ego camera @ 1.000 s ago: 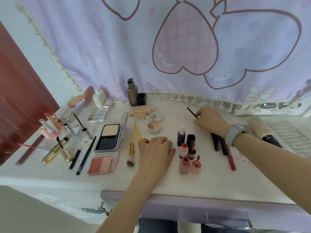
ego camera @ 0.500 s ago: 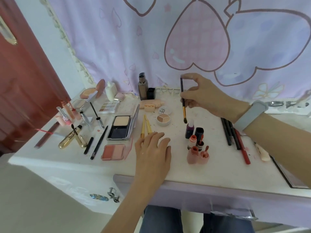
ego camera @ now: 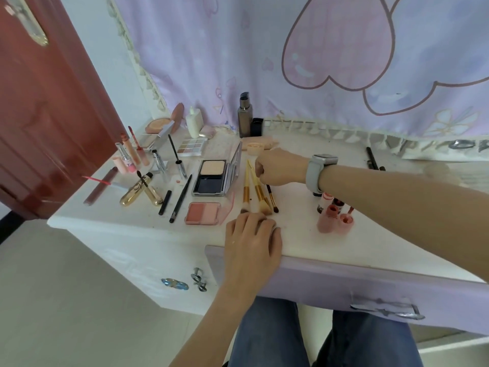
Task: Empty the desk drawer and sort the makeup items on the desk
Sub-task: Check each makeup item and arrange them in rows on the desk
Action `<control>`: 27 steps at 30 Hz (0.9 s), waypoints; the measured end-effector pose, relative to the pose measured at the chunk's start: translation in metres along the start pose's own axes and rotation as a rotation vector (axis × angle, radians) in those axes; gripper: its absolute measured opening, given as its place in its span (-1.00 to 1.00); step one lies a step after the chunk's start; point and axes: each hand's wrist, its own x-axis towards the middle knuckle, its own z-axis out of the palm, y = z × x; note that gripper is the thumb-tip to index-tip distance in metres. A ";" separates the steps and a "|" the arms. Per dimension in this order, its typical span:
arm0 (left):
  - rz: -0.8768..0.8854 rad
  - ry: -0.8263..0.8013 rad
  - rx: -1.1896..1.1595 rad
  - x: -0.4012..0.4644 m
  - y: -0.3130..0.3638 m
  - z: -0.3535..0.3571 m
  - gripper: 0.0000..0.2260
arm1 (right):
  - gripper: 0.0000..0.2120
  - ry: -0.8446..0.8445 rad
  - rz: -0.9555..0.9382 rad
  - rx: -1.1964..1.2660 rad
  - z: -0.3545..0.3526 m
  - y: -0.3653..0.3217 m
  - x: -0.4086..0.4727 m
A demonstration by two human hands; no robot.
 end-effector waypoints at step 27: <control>0.081 -0.162 -0.064 0.015 0.035 0.016 -0.75 | -0.78 0.314 0.494 -0.066 0.031 0.153 -0.091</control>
